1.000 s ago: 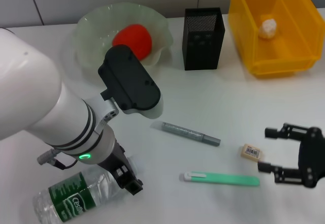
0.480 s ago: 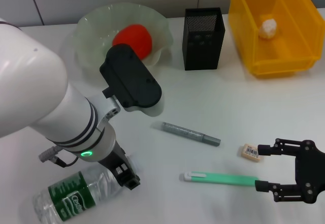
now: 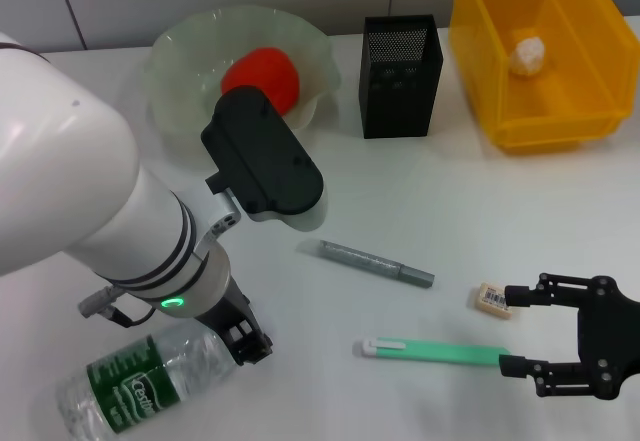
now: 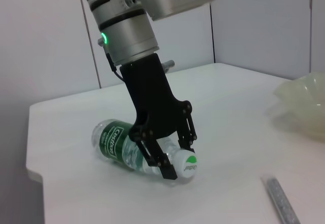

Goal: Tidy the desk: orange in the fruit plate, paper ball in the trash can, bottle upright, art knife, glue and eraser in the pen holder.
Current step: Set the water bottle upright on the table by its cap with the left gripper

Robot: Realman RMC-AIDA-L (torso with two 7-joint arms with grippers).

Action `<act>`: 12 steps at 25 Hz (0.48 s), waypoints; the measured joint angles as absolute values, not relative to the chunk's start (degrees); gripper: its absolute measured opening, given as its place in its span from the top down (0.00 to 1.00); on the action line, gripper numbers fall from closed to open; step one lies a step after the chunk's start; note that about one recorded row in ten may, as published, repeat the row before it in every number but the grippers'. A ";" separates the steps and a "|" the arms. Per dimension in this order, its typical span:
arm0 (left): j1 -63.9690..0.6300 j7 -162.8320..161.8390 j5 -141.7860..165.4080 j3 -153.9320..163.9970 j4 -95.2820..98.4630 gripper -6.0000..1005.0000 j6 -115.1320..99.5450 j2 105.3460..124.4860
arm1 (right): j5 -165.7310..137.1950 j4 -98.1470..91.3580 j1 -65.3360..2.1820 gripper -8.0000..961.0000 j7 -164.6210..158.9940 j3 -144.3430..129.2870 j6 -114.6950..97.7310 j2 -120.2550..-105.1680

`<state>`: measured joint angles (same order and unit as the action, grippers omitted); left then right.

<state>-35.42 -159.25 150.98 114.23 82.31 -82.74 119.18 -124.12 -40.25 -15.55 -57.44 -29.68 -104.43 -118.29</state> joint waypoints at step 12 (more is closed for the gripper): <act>-31.96 -157.33 151.18 106.78 96.88 0.56 -87.56 118.73 | -124.20 -39.10 -16.45 0.21 -57.50 -29.40 -103.77 -118.12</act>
<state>-31.96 -157.33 151.18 106.78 96.88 -87.56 118.73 -124.20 -39.10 -16.45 -57.50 -29.40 -103.77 -118.12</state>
